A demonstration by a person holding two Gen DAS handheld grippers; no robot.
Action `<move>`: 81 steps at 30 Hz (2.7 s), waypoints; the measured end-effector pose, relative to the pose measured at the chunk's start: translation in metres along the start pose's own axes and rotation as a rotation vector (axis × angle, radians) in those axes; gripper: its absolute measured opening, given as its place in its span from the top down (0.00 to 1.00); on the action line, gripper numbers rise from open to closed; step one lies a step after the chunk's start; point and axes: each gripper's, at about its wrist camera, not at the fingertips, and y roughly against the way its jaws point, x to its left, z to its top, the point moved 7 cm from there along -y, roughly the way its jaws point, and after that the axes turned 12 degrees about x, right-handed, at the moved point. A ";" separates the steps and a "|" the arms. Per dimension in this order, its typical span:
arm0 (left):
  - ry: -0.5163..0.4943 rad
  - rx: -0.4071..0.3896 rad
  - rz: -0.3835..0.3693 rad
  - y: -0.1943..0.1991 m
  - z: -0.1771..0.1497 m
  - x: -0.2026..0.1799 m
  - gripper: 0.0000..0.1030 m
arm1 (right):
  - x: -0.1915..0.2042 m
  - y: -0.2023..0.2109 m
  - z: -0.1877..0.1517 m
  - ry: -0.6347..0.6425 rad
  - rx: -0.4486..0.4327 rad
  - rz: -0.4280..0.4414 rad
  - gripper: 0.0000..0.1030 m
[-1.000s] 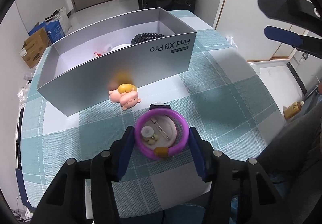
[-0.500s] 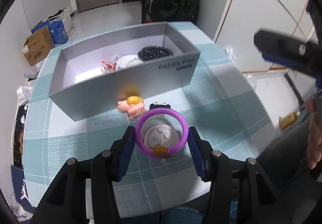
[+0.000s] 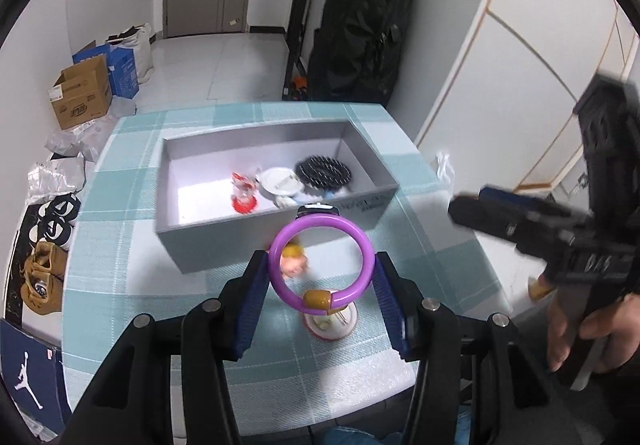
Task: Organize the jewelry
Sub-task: 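Carry the purple ring toward the box while the right tool grasps a small white item, then carry the purple ring and small item with both tools over the box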
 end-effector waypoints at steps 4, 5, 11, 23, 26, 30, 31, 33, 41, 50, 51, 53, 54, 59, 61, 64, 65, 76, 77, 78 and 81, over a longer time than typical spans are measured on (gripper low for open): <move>0.054 -0.046 -0.036 0.015 0.007 0.017 0.55 | 0.014 -0.010 -0.003 0.040 0.034 0.024 0.00; 0.068 -0.059 -0.042 0.020 0.009 0.023 0.55 | 0.018 -0.013 -0.005 0.056 0.045 0.031 0.00; 0.145 -0.114 -0.063 0.036 0.017 0.049 0.54 | 0.055 -0.031 -0.021 0.193 0.117 0.103 0.01; 0.210 -0.115 -0.058 0.037 0.017 0.078 0.54 | 0.096 -0.077 -0.046 0.396 0.219 0.060 0.47; 0.220 -0.116 -0.063 0.038 0.017 0.082 0.55 | 0.097 -0.082 -0.046 0.415 0.227 0.042 0.53; 0.232 -0.118 -0.072 0.040 0.016 0.085 0.55 | 0.099 -0.086 -0.050 0.444 0.236 0.017 0.61; 0.234 -0.116 -0.076 0.039 0.016 0.085 0.55 | 0.099 -0.088 -0.051 0.455 0.238 0.000 0.67; 0.236 -0.114 -0.076 0.039 0.016 0.085 0.54 | 0.098 -0.089 -0.051 0.463 0.230 -0.029 0.73; 0.235 -0.106 -0.079 0.039 0.016 0.083 0.55 | 0.091 -0.090 -0.049 0.454 0.233 -0.067 0.89; 0.236 -0.103 -0.071 0.038 0.014 0.085 0.55 | 0.092 -0.081 -0.040 0.416 0.201 -0.025 0.89; 0.238 -0.101 -0.072 0.038 0.014 0.085 0.54 | 0.091 -0.079 -0.038 0.407 0.197 -0.016 0.89; 0.238 -0.102 -0.072 0.037 0.014 0.085 0.54 | 0.090 -0.074 -0.034 0.387 0.181 0.004 0.89; 0.237 -0.101 -0.072 0.037 0.014 0.085 0.54 | 0.090 -0.072 -0.032 0.381 0.174 0.012 0.89; 0.222 -0.106 -0.070 0.037 0.017 0.081 0.54 | 0.093 -0.058 -0.020 0.336 0.136 0.081 0.89; 0.215 -0.104 -0.068 0.036 0.019 0.078 0.54 | 0.094 -0.053 -0.014 0.316 0.119 0.112 0.89; 0.209 -0.101 -0.074 0.033 0.022 0.074 0.54 | 0.095 -0.045 -0.005 0.291 0.096 0.145 0.89; 0.205 -0.100 -0.074 0.032 0.024 0.073 0.54 | 0.094 -0.043 -0.002 0.283 0.090 0.152 0.89; 0.174 -0.085 -0.082 0.019 0.043 0.060 0.54 | 0.080 -0.028 0.035 0.169 0.032 0.222 0.89; 0.178 -0.082 -0.089 0.017 0.044 0.059 0.54 | 0.079 -0.027 0.038 0.162 0.029 0.226 0.89; 0.181 -0.077 -0.094 0.015 0.046 0.059 0.54 | 0.078 -0.027 0.041 0.155 0.027 0.229 0.89; 0.185 -0.061 -0.109 0.009 0.052 0.056 0.54 | 0.071 -0.031 0.050 0.118 0.033 0.237 0.89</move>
